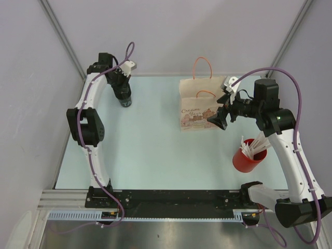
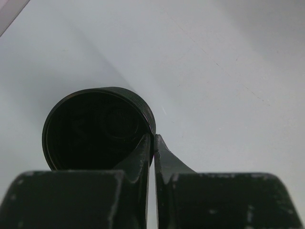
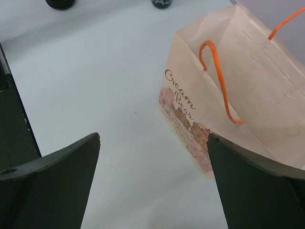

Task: Pack the takeout coffee

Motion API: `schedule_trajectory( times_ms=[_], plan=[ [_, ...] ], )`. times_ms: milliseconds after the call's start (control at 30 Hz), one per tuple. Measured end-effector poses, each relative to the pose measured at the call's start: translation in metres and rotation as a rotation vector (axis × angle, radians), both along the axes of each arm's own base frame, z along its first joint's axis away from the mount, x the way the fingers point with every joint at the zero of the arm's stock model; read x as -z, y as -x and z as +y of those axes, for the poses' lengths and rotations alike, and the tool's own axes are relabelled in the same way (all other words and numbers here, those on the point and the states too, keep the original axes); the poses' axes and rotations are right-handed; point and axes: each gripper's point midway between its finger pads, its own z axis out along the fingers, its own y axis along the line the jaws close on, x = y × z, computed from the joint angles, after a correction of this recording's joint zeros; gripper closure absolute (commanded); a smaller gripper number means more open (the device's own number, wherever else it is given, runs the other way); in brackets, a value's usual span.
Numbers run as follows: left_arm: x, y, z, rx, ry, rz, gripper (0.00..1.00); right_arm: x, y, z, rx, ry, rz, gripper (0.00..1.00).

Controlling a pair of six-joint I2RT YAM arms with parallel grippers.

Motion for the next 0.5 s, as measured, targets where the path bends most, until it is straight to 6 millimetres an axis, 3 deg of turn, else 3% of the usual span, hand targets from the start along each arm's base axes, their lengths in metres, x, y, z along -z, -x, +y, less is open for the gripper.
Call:
schedule_trajectory(
  times_ms=[500],
  plan=[
    [-0.0002, 0.0000, -0.0003, -0.008, 0.005, 0.003, 1.00, 0.0034, 0.0004, 0.0002, -0.002, 0.001, 0.009, 0.00]
  ],
)
